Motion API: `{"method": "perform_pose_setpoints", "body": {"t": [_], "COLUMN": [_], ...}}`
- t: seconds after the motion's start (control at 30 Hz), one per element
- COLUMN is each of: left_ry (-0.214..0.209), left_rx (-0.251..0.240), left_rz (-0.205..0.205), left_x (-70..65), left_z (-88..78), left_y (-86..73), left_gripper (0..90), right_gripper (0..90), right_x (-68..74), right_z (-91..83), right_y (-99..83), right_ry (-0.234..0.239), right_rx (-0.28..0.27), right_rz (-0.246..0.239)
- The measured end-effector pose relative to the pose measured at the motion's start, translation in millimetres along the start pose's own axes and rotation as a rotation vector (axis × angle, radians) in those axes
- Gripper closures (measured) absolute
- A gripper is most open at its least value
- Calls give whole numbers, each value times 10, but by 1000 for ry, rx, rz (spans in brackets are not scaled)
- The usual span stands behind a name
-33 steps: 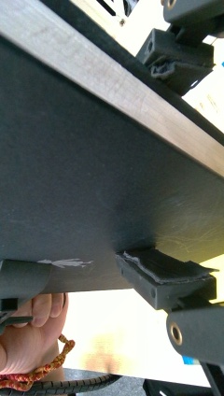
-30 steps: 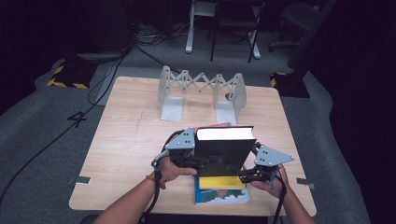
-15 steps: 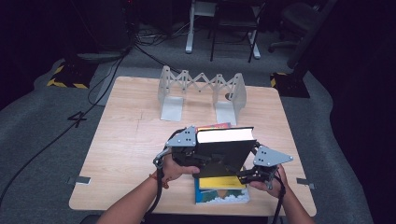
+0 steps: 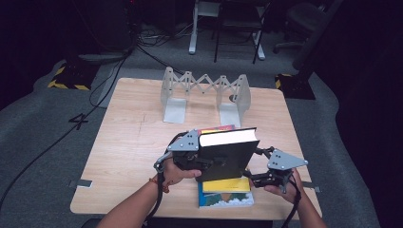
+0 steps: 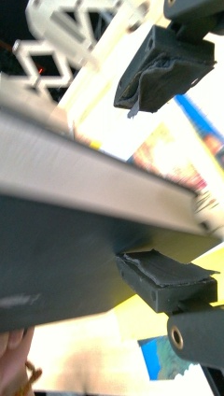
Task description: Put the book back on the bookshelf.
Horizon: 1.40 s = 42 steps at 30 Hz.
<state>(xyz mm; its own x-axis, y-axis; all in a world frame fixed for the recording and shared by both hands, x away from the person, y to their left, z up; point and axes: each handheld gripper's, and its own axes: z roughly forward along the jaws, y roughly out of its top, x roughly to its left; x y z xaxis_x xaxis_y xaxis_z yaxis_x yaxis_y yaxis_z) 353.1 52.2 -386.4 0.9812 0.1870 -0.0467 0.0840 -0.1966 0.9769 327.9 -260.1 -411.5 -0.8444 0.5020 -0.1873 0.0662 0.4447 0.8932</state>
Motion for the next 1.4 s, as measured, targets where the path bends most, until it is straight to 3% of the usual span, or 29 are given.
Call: {"method": "perform_pose_setpoints", "body": {"t": [0.1, 0.17, 0.23, 0.3, 0.33, 0.37, 0.5, 0.6, 0.87, 1.17, 1.27, 1.4], "left_ry": [11, 21, 20, 22, 22, 26, 28, 26, 34, 60, 74, 96], "left_rx": [5, 15, 18, 23, 23, 21, 22, 20, 69, 59, 49, 53], "left_rz": [-6, -10, -13, -14, -14, -16, -13, -6, -9, -31, -58, -51], "left_x": [-12, -22, -20, -16, -16, -20, -28, -45, -74, -89, -87, -91], "left_z": [-12, -30, -32, -31, -31, -28, -32, -33, -44, -34, -20, 0], "left_y": [3, 9, 12, 19, 19, 19, 16, 12, 44, 52, 63, 101], "left_gripper": [517, 518, 518, 520, 520, 520, 520, 519, 519, 525, 529, 532], "right_gripper": [231, 240, 241, 240, 240, 239, 239, 225, 205, 191, 190, 190], "right_x": [-44, -125, -162, -286, -286, -333, -520, -554, -501, -545, -543, -544], "right_z": [-98, -237, -281, -384, -384, -404, -457, -460, -284, -247, -246, -246], "right_y": [-98, -293, -370, -616, -616, -701, -981, -1059, -1198, -1264, -1263, -1264], "right_ry": [-36, -118, -143, -229, -229, -257, -305, -308, -292, -301, -303, -301], "right_rx": [23, 96, 121, 200, 200, 224, 242, 245, 335, 338, 338, 340], "right_rz": [7, 12, 28, 71, 71, 83, 210, 267, 282, 322, 321, 327]}}
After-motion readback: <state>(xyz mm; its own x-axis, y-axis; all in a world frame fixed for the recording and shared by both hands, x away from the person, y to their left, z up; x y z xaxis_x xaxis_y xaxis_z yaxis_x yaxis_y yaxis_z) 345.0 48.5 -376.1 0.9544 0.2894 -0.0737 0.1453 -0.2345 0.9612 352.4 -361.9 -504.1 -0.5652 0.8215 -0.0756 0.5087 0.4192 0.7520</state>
